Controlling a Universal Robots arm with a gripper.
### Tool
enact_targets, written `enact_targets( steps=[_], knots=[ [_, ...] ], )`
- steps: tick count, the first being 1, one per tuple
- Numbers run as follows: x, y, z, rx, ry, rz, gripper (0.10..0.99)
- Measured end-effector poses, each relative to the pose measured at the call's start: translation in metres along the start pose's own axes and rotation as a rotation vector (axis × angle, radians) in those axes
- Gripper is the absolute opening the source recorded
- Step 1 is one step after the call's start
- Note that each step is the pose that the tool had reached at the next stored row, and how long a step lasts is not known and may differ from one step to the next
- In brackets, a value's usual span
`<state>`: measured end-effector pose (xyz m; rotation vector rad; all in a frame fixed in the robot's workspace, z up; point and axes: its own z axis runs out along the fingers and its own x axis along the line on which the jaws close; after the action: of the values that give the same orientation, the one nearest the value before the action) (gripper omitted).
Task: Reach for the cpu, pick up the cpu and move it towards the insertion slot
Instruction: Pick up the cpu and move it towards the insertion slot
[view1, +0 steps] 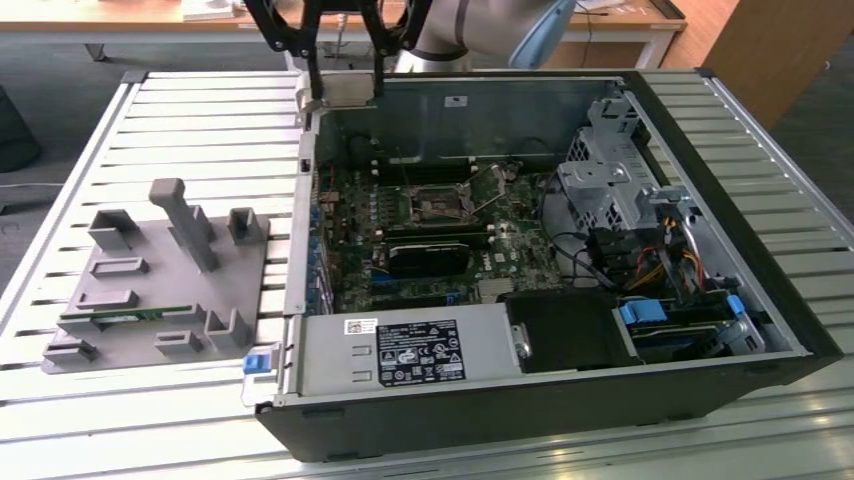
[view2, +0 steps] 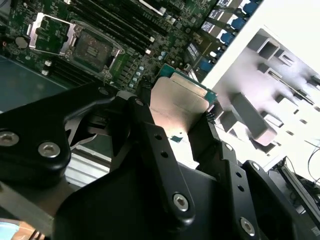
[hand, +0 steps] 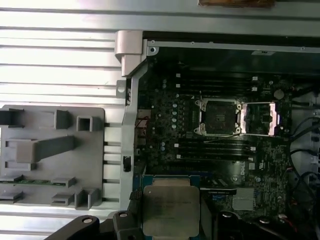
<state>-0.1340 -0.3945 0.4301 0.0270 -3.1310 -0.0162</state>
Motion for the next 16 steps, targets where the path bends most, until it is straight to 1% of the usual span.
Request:
enact_targets(
  steps=[9, 16],
  knots=[
    [-0.0171, 0.0117, 0.0001, 0.0, 0.0, -0.001, 0.541],
    [-0.0369, 0.0233, 0.0002, 0.0, 0.0001, -0.001, 0.541]
  ],
)
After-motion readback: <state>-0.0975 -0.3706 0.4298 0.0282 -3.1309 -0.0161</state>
